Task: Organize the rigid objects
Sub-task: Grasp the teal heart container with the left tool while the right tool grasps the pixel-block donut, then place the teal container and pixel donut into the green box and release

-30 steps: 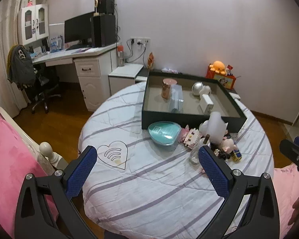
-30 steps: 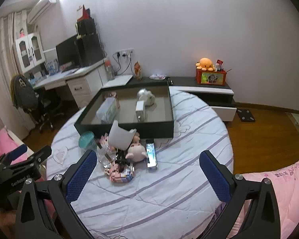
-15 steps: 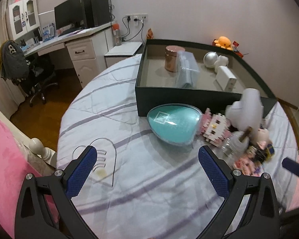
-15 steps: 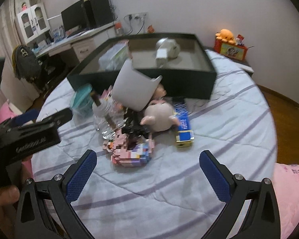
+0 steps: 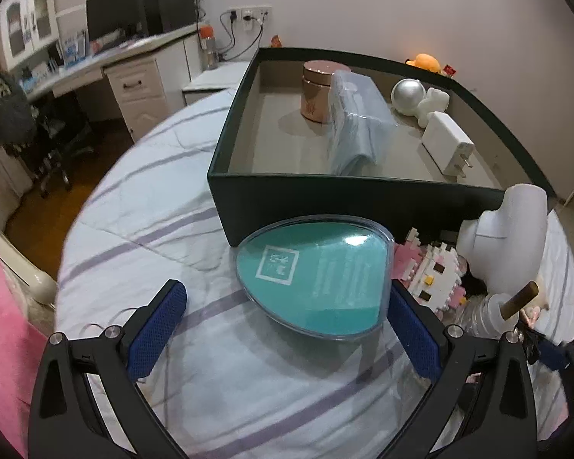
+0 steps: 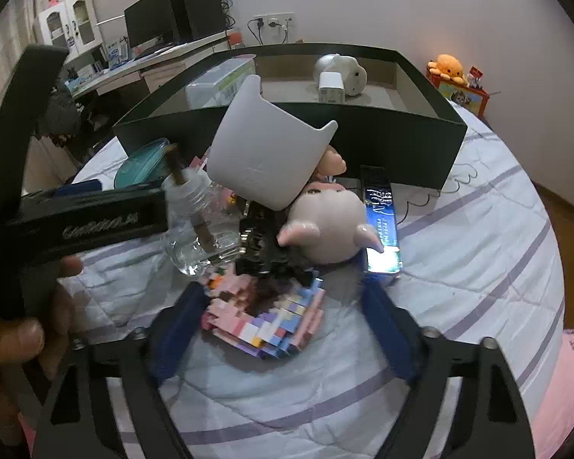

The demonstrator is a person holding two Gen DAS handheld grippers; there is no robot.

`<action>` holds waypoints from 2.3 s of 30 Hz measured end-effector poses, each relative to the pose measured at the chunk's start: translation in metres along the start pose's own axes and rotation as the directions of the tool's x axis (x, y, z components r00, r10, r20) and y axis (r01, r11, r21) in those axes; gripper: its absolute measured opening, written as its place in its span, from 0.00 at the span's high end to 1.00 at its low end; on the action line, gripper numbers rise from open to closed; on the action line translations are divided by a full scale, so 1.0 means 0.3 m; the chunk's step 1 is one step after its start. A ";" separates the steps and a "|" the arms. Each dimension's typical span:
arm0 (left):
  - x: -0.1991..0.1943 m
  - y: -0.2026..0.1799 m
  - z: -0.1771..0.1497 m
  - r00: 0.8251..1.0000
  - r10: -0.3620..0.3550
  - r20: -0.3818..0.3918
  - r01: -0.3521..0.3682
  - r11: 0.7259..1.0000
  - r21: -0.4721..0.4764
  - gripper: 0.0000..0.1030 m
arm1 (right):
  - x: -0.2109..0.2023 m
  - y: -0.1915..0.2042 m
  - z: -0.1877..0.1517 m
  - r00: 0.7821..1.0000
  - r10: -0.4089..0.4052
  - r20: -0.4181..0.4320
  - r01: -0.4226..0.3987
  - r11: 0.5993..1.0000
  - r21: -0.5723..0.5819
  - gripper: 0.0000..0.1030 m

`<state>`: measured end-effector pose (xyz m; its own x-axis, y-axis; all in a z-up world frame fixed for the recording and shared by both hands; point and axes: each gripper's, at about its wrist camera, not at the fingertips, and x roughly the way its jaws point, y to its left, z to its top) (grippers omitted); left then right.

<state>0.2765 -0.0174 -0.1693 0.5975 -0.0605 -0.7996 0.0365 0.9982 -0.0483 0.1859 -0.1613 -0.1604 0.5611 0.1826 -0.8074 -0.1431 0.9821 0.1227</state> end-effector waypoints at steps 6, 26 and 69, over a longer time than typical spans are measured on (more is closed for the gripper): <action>-0.009 -0.007 -0.010 0.999 -0.043 -0.014 0.043 0.999 -0.001 0.32 | -0.008 -0.025 -0.001 1.000 0.018 0.004 -0.018 1.000 -0.001 0.41; -0.246 0.055 -0.080 0.997 -0.043 0.059 0.044 0.999 -0.003 0.32 | -0.191 -0.046 -0.003 0.994 0.088 0.071 -0.089 0.996 0.018 0.41; -0.071 -0.225 0.343 0.984 -0.162 0.079 0.149 0.977 0.153 0.32 | 0.100 -0.301 0.553 0.993 0.046 0.106 -0.050 0.998 0.036 0.41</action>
<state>0.3438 -0.0836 -0.0872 0.6453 -0.2212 -0.7312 0.2470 0.9662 -0.0744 0.3510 -0.2368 -0.0999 0.6374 0.2319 -0.7348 -0.1421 0.9727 0.1838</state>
